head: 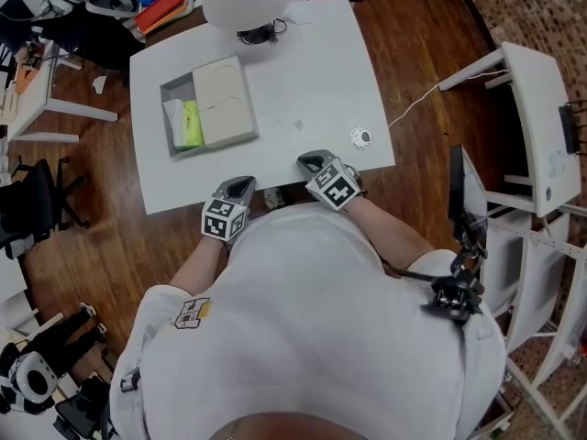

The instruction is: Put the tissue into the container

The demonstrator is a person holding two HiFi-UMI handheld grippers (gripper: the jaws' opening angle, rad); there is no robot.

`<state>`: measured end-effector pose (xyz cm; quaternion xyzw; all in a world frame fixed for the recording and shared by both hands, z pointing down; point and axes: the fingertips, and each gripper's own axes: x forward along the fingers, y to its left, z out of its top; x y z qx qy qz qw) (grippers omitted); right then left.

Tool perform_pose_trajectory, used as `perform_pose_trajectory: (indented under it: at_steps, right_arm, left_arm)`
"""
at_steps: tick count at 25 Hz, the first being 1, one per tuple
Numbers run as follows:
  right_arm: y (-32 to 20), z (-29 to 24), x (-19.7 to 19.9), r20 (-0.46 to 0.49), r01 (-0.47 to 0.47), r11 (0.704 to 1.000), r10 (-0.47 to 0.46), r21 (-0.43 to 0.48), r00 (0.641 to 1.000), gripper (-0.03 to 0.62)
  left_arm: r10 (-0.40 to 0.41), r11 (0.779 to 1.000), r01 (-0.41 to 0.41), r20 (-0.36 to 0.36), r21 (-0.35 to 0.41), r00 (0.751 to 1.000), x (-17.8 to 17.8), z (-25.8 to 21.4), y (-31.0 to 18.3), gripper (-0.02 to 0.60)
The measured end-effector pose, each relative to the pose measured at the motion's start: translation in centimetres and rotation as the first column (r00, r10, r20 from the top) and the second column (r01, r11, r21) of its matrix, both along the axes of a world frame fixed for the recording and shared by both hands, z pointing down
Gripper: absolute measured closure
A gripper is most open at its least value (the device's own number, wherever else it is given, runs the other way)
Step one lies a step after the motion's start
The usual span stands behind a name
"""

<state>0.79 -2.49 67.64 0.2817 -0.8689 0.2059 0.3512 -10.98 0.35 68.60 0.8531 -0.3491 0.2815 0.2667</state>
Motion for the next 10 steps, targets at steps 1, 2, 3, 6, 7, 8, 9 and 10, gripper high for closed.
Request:
perform_pose_trajectory:
  at_steps: [1, 2, 3, 6, 7, 8, 9, 10]
  right_arm:
    - [-0.01, -0.06, -0.02, 0.001, 0.001, 1.000, -0.001, 0.001, 1.000, 0.594]
    - [-0.04, -0.10, -0.02, 0.002, 0.001, 1.000, -0.001, 0.003, 1.000, 0.594]
    - [-0.09, -0.12, 0.00, 0.002, 0.001, 1.000, -0.001, 0.005, 1.000, 0.594]
    - [-0.26, -0.04, 0.12, 0.003, -0.003, 1.000, 0.003, 0.008, 1.000, 0.594]
    - [-0.29, 0.00, 0.14, 0.004, -0.003, 1.000, 0.003, 0.008, 1.000, 0.594]
    - [-0.29, 0.05, 0.16, 0.004, -0.004, 1.000, 0.004, 0.007, 1.000, 0.594]
    - [-0.28, 0.08, 0.19, 0.004, -0.005, 1.000, 0.005, 0.006, 1.000, 0.594]
    - [-0.27, 0.11, 0.21, 0.004, -0.005, 1.000, 0.005, 0.005, 1.000, 0.594]
  left_arm:
    - [-0.003, 1.000, 0.003, -0.001, 0.001, 1.000, 0.02, -0.07, 0.06, 0.581]
    - [-0.005, 1.000, 0.006, -0.002, 0.003, 1.000, 0.06, -0.13, 0.11, 0.581]
    - [-0.008, 1.000, 0.008, -0.004, 0.004, 1.000, 0.12, -0.18, 0.15, 0.581]
    - [-0.013, 1.000, 0.013, -0.006, 0.008, 1.000, 0.29, -0.14, 0.14, 0.581]
    - [-0.014, 1.000, 0.014, -0.006, 0.008, 1.000, 0.32, -0.11, 0.15, 0.581]
    - [-0.016, 1.000, 0.016, -0.006, 0.007, 1.000, 0.36, -0.09, 0.18, 0.581]
    - [-0.017, 1.000, 0.017, -0.007, 0.007, 1.000, 0.41, -0.09, 0.22, 0.581]
    - [-0.018, 1.000, 0.018, -0.007, 0.006, 1.000, 0.46, -0.09, 0.26, 0.581]
